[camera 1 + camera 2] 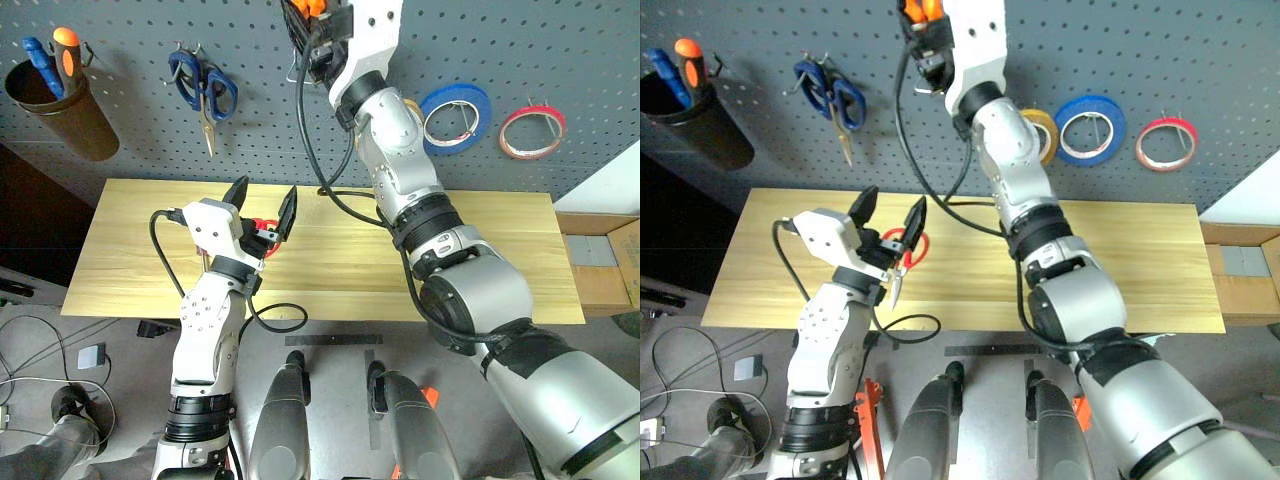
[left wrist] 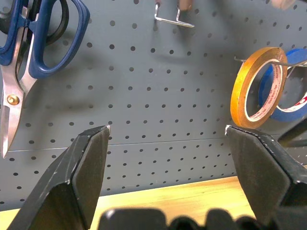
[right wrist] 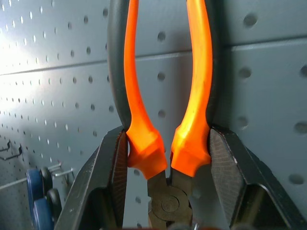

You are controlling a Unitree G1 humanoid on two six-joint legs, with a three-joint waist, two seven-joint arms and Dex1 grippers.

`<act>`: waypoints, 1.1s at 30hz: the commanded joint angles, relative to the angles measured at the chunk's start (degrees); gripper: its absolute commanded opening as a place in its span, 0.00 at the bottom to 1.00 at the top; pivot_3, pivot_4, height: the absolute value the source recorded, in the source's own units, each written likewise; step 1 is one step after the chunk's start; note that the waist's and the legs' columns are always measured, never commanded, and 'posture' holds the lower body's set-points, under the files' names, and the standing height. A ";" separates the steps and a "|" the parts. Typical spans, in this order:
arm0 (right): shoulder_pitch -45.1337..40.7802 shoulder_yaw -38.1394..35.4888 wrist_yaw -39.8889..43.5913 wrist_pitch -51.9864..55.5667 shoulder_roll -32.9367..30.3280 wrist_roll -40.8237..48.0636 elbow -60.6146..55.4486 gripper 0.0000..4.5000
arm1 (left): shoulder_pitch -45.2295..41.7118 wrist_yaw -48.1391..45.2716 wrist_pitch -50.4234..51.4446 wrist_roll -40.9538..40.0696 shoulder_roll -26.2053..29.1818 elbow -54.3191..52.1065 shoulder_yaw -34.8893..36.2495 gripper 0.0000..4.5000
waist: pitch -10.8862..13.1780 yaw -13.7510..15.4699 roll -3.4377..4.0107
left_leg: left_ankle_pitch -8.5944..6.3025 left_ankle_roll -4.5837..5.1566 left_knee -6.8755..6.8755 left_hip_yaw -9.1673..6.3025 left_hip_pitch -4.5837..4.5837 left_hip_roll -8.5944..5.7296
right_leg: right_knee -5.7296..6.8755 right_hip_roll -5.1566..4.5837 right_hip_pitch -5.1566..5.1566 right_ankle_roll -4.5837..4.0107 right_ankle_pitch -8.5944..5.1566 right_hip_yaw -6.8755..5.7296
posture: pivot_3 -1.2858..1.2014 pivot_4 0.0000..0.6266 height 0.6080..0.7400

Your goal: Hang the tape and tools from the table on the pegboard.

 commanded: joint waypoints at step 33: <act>4.08 1.66 -0.52 6.94 0.80 -2.20 -9.18 1.00 | 0.12 0.99 -0.59 0.76 0.08 -2.04 -0.27 0.92 | 0.59 0.20 0.03 | 0.00 0.00 -0.03 0.00 -0.03 0.00 | -0.05 -0.04 -0.03 -0.01 -0.01 0.00 | 0.57 0.73 1.00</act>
